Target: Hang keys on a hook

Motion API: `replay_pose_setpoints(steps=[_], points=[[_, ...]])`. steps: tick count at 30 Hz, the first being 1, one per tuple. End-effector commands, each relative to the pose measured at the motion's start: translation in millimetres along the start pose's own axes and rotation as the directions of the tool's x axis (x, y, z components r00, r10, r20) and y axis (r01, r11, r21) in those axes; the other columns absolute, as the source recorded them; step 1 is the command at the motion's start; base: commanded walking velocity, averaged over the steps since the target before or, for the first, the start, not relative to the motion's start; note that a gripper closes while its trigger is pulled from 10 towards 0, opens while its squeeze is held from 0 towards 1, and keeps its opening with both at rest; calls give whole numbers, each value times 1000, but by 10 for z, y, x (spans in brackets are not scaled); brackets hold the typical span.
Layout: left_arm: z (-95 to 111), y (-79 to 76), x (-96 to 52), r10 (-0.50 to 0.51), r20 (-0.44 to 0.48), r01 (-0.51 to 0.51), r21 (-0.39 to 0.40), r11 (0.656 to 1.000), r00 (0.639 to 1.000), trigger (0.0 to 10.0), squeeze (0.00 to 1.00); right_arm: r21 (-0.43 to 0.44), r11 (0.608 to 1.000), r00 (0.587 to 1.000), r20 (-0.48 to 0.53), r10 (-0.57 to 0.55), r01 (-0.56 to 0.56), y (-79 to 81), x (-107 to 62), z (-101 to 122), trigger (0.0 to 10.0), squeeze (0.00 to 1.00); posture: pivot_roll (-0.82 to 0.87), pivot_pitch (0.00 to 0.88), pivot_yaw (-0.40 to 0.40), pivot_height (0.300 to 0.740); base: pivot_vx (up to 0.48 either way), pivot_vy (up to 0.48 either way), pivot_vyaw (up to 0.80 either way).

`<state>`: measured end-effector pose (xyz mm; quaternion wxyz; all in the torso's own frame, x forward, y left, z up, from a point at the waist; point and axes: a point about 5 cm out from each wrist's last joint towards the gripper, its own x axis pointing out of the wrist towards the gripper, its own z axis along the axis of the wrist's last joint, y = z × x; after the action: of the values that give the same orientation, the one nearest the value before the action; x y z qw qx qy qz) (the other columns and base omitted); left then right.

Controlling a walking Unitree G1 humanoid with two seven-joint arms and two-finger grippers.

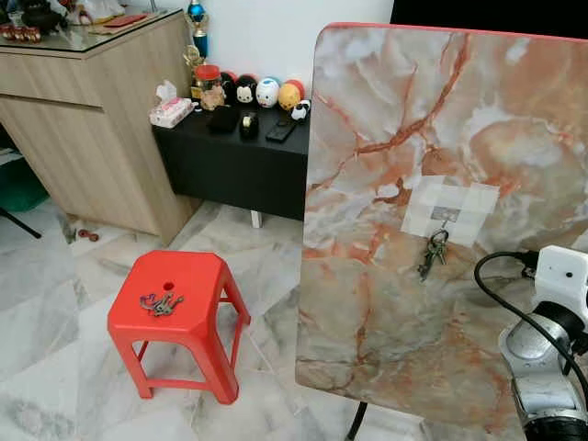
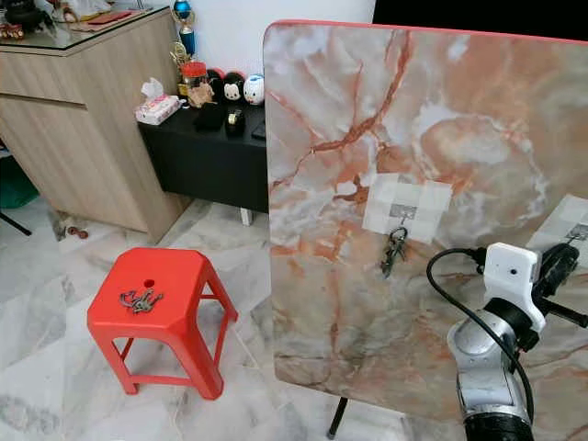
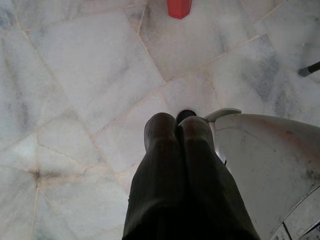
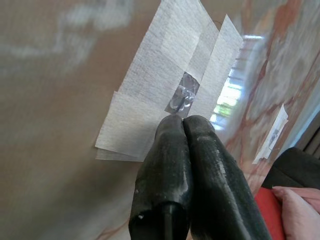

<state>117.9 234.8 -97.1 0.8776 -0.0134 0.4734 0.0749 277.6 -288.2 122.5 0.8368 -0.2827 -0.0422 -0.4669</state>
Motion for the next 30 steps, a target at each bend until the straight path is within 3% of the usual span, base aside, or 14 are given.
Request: replay_pose_setpoints(steps=[1,30], points=[[-12,20,-4,0,-14,1,28,1000,1000,10000,0,25,1000,1000,-25,5,-4,12,31,-2,10000,0,164,0,-9,740,0,0,0],[-12,21,-4,1,-15,0,32,999,1000,10000,0,46,999,999,-45,24,-22,68,29,19,10000,0,168,0,-10,740,0,0,0]])
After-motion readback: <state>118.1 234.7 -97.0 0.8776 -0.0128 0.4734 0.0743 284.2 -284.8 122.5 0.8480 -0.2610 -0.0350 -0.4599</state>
